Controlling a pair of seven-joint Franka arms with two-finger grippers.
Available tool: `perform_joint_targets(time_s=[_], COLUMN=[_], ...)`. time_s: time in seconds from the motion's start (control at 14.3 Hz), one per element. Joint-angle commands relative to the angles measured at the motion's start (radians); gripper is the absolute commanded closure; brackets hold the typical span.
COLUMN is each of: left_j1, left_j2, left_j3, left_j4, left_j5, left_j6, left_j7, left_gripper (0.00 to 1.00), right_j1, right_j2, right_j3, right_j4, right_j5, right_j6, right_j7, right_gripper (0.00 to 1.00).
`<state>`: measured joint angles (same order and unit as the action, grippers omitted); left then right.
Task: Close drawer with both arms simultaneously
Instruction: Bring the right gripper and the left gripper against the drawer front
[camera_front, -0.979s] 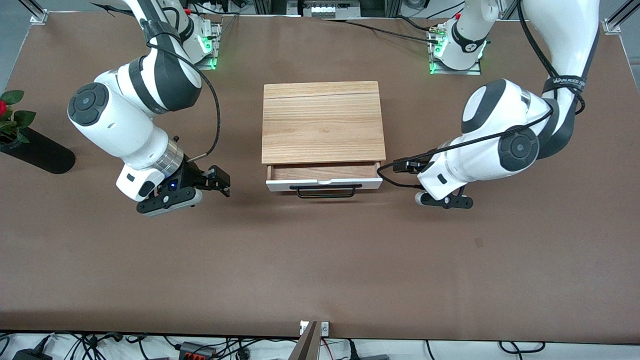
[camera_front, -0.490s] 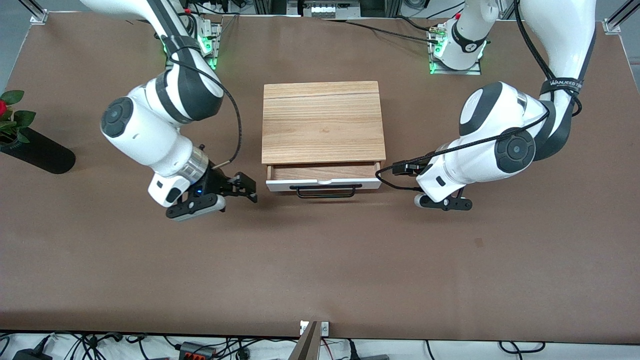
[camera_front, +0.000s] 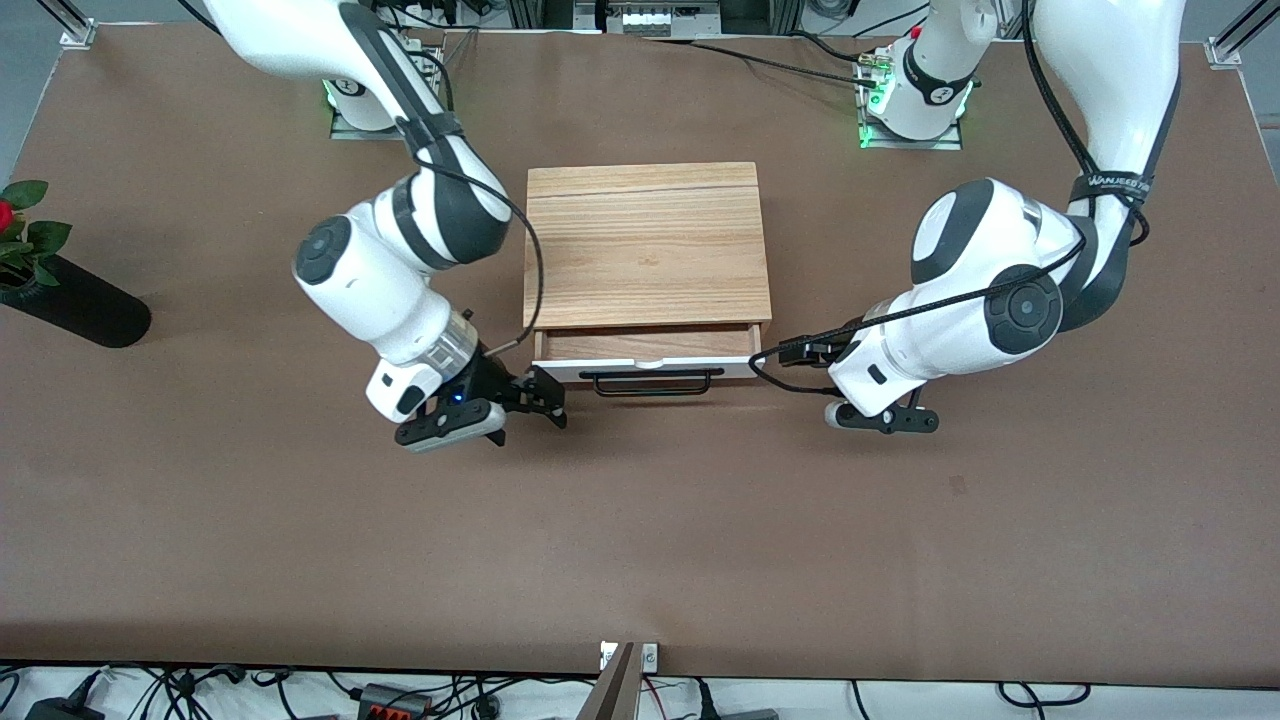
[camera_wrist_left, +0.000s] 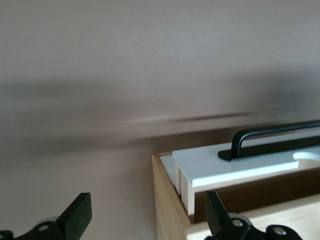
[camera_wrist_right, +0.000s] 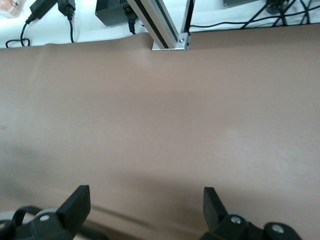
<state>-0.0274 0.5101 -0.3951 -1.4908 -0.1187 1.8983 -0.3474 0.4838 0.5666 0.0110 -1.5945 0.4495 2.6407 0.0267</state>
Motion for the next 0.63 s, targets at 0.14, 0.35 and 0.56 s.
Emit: perform_joint_targets(time_s=[0.14, 0.35, 0.56], left_j1=[-0.055, -0.071, -0.088], left_j2=[0.053, 0.087, 0.102], left_j3=[0.019, 0.021, 0.038], left_j4=[0.03, 0.03, 0.027], left_j5=[-0.004, -0.004, 0.001], left_j6=[0.103, 0.163, 0.199], left_j7=[-0.025, -0.025, -0.024], left_gripper=[0.0, 0.0, 0.0], right_j1=[0.024, 0.024, 0.015], right_j2=[-0.002, -0.023, -0.007], right_j3=[0.03, 0.029, 0.027], right_j4=[-0.021, -0.064, -0.061], right_j5=[0.092, 0.092, 0.086], right_j6=[0.016, 0.004, -0.048], right_j7=[-0.014, -0.017, -0.021], right_gripper=[0.0, 0.0, 0.0])
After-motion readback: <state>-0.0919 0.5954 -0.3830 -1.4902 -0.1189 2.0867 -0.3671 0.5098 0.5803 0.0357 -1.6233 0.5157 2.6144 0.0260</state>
